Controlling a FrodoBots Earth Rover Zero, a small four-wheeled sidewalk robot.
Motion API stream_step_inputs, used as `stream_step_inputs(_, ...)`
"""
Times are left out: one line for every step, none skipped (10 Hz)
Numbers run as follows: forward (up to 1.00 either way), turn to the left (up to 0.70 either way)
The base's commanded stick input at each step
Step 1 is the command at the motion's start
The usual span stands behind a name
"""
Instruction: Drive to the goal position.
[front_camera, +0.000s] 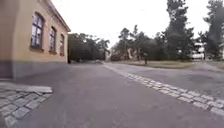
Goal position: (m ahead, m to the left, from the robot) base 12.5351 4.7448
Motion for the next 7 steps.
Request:
stream_step_inputs(0.0,0.7)
stream_step_inputs(0.0,0.7)
stream_step_inputs(0.0,0.7)
stream_step_inputs(0.0,0.7)
stream_step_inputs(0.0,0.32)
stream_step_inputs(0.0,0.0)
stream_step_inputs(0.0,0.0)
